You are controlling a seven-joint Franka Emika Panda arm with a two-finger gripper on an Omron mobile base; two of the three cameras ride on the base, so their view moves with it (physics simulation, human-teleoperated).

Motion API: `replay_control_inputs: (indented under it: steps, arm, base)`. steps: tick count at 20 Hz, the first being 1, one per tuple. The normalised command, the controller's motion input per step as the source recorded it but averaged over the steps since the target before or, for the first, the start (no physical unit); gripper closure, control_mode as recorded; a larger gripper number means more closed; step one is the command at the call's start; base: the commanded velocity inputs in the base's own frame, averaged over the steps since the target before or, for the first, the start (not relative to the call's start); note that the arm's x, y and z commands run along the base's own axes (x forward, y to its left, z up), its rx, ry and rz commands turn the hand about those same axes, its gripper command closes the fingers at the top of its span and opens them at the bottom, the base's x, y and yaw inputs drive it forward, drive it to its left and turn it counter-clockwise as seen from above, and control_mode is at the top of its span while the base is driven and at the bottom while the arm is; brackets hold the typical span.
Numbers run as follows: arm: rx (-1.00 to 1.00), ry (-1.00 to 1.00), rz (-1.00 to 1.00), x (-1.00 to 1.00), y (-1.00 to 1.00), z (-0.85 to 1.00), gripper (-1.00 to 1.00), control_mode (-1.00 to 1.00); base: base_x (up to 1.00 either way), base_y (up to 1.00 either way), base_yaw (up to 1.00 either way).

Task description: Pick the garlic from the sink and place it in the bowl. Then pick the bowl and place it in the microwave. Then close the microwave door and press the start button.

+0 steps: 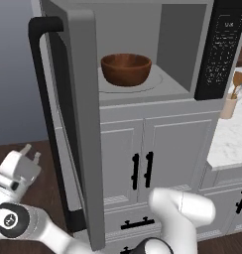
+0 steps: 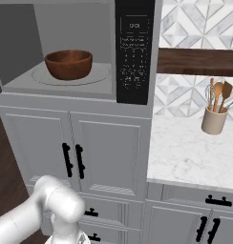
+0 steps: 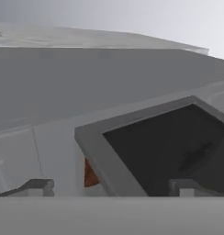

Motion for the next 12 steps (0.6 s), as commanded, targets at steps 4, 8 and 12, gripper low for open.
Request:
replay_control_inputs:
  steps: [4,8,12]
  arm:
    - [0.24,0.02,-0.28,-0.38,-0.63,0.67,-1.00,-1.00]
    - [0.23,0.05,-0.20,-0.27,-0.82,0.50,-1.00,-1.00]
    - [0.19,0.00,-0.06,-0.24,-1.00,0.22,-1.00,-1.00]
  base:
    - [0.00,0.00,0.00]
    - [0.00,0.00,0.00]
    - [0.00,0.00,0.00]
